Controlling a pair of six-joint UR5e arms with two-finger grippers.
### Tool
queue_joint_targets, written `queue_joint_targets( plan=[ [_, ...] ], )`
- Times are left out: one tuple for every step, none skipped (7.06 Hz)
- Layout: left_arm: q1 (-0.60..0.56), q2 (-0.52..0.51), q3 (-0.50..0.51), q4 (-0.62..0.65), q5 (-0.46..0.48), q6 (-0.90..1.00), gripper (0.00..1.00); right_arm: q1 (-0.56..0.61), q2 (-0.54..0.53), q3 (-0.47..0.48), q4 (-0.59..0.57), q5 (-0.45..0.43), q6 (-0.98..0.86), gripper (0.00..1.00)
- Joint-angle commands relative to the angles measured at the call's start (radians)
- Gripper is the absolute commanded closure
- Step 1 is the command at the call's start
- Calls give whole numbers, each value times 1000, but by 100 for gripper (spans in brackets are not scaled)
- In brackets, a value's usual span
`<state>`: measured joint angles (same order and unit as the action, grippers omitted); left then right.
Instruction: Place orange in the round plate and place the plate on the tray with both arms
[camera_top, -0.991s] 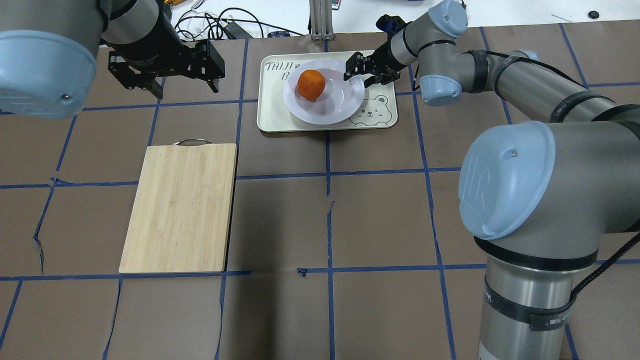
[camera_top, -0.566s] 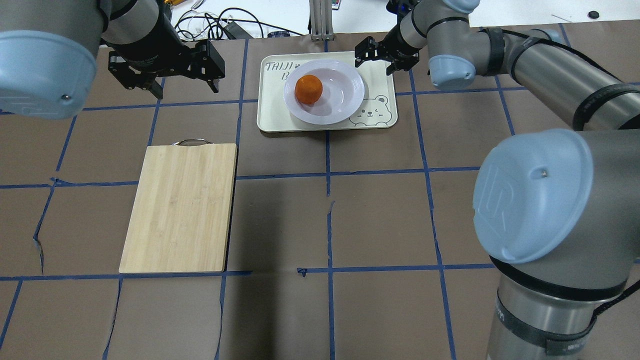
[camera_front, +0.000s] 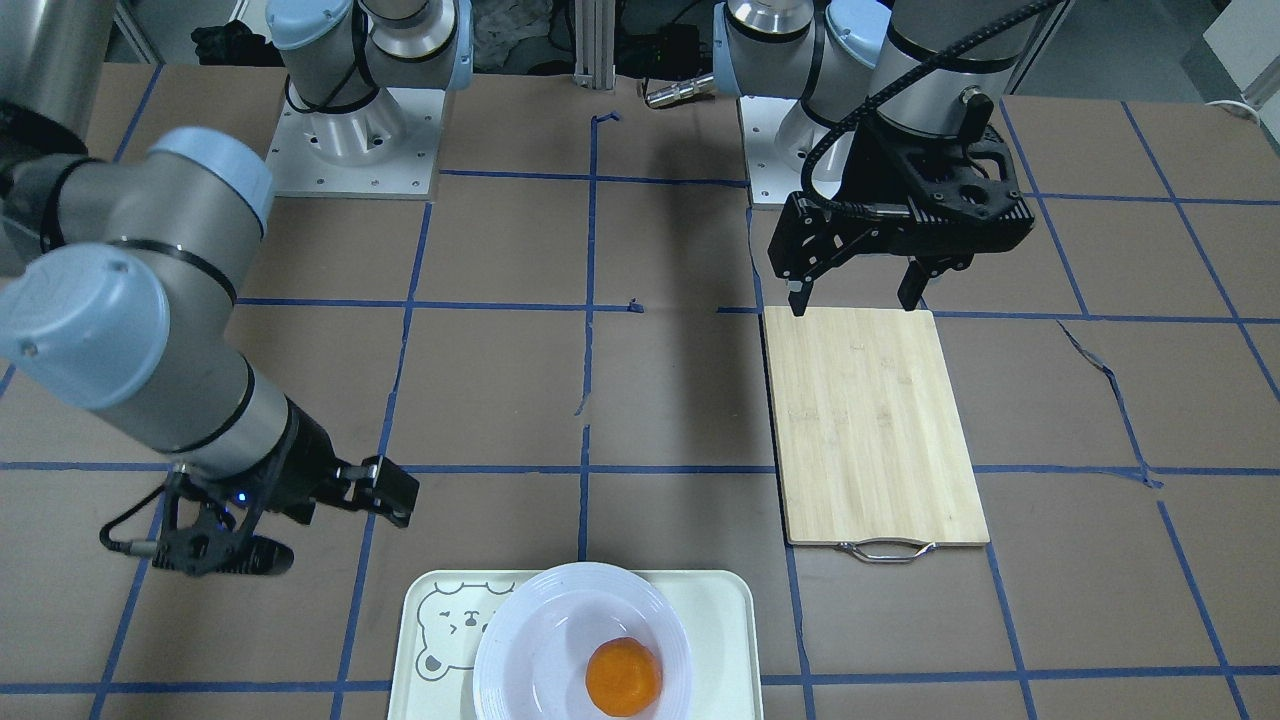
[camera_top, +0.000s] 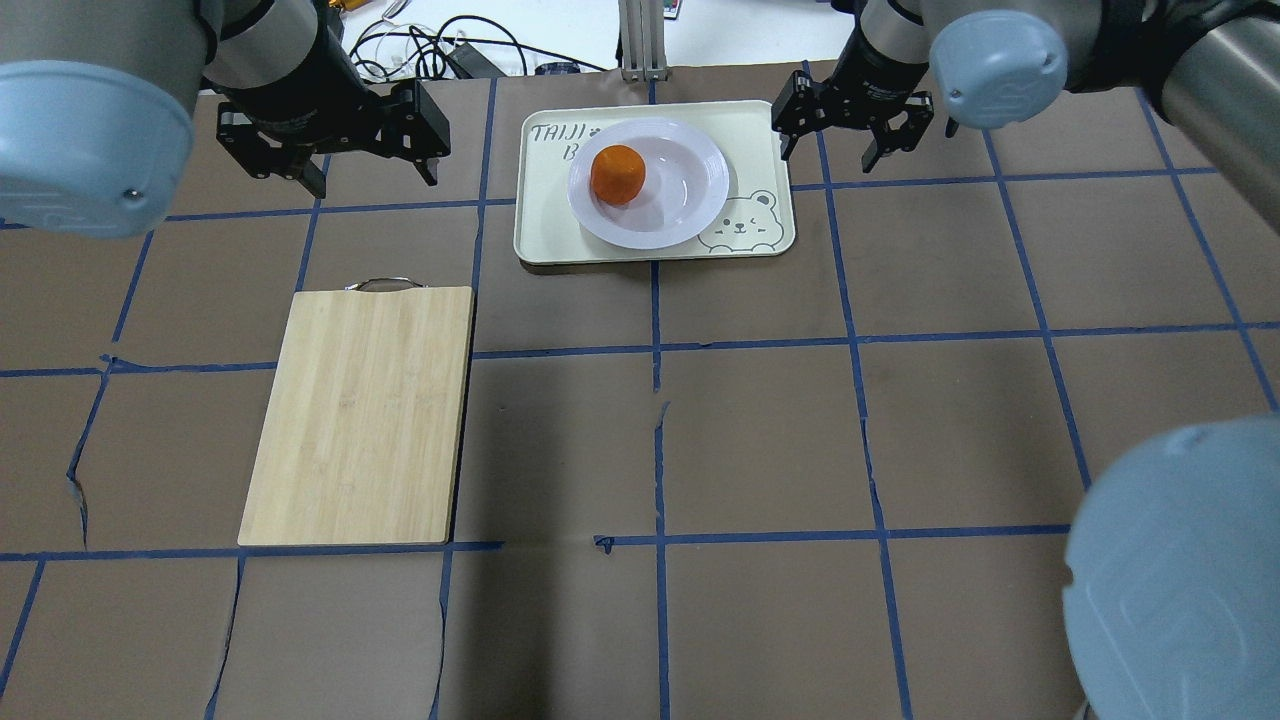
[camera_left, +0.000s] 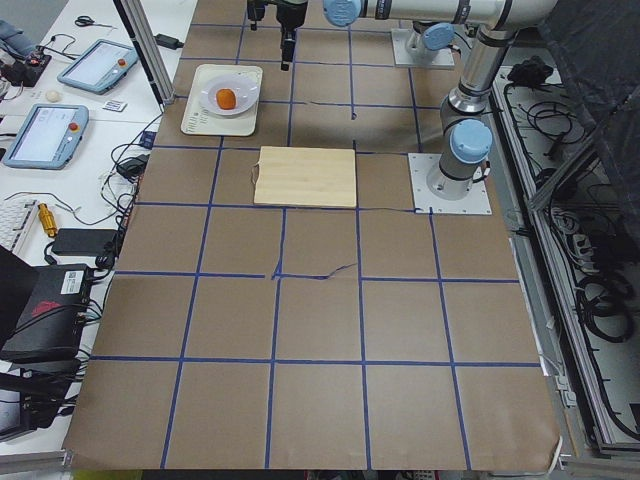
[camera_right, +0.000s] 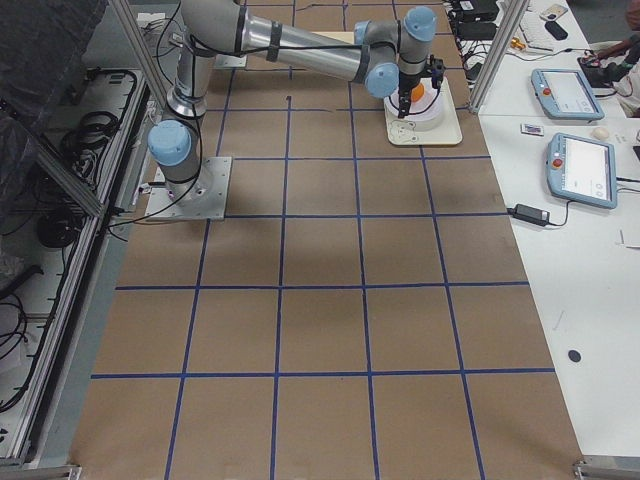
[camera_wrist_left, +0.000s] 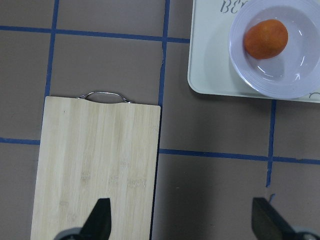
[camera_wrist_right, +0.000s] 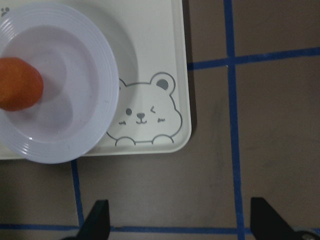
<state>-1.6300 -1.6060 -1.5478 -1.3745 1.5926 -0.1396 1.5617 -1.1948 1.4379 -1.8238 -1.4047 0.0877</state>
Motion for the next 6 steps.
queue_joint_targets(
  plan=[
    [-1,0,0,0,0,0,0,-5,-231,205,135,-45,0,0],
    [1,0,0,0,0,0,0,0,-311,263,149,-103,3,0],
    [-1,0,0,0,-2,0,0,1,-348,266,216,-141,15,0],
    [-1,0,0,0,0,0,0,0,-377,239,254,-134,12,0],
    [1,0,0,0,3,0,0,0,-394,228,261,-135,14,0],
    [1,0,0,0,1,0,0,1,-405,228,261,-131,12,0]
  ],
)
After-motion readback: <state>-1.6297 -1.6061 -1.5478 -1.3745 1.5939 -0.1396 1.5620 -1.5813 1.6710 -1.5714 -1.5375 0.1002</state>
